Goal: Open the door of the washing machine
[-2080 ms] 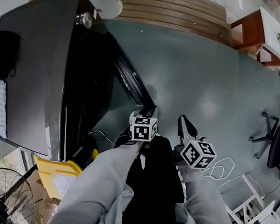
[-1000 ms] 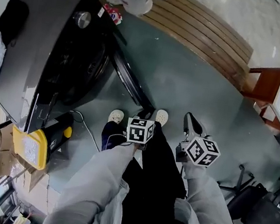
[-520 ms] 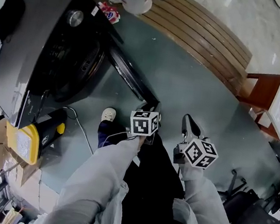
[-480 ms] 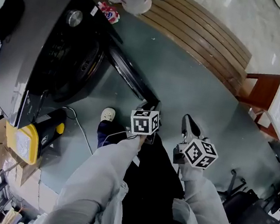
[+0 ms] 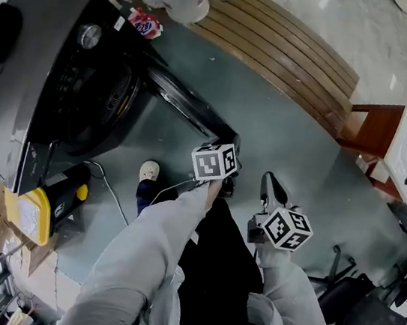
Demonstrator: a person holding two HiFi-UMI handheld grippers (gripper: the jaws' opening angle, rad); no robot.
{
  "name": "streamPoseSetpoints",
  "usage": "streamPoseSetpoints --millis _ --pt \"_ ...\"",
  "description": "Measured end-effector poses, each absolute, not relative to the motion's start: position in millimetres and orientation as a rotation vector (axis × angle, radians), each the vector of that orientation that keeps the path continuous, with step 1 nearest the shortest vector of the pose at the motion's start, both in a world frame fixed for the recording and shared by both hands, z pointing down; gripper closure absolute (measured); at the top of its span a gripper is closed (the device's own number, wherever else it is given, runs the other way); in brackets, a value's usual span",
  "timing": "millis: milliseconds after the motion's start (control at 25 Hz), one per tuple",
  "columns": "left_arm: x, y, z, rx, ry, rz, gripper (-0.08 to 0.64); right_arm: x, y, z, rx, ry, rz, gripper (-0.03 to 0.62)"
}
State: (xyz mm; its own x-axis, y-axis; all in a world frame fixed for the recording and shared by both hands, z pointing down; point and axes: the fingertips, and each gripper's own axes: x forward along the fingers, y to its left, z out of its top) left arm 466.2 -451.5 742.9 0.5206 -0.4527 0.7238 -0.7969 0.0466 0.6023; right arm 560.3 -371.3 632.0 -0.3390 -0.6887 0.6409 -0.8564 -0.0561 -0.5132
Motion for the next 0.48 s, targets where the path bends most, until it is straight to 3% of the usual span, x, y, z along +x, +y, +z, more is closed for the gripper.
streamPoseSetpoints --millis 480 --pt "512.9 -514.9 739.9 1.582 -1.034 0.290 0.518 598.7 -374.4 635.2 1.734 -1.982 1.366 0.584"
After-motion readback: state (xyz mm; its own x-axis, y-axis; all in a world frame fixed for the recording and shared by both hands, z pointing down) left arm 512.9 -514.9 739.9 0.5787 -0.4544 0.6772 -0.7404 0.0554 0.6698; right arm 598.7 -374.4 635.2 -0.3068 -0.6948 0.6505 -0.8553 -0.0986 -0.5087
